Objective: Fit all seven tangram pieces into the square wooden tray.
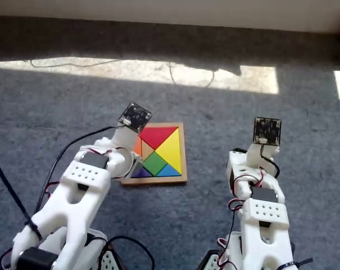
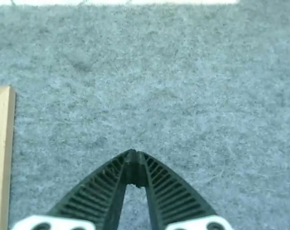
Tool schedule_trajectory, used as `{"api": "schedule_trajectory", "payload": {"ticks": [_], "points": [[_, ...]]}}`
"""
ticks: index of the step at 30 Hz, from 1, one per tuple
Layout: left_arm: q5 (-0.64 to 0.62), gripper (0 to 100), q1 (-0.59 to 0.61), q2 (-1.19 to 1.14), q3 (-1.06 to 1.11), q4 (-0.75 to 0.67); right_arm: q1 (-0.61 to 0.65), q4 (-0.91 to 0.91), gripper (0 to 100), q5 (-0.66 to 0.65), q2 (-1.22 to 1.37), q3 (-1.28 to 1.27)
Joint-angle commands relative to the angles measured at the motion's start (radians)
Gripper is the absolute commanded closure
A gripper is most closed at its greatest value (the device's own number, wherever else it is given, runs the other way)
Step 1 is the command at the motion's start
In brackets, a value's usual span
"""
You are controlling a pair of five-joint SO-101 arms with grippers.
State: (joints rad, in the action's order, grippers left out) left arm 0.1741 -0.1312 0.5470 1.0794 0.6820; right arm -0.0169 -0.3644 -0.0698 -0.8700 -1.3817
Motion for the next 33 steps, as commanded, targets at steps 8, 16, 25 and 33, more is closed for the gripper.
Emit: {"api": "schedule_trajectory", "payload": {"ticks": [8,16,25,33], "points": [[-0.028,79,0.179,0.378,0.111,0.081,0.01,0.024,98.8,-0.011,-0.015,0.007],[-0.029,79,0.257,0.636,0.315,0.081,0.031,0.019,98.8,-0.011,-0.027,-0.004],[-0.032,79,0.283,0.931,0.461,0.087,0.021,-0.17,98.9,-0.002,-0.294,-0.022],[-0.094,79,0.285,1.247,0.532,0.227,0.068,-0.223,98.9,-0.008,-0.664,-0.185]]}}
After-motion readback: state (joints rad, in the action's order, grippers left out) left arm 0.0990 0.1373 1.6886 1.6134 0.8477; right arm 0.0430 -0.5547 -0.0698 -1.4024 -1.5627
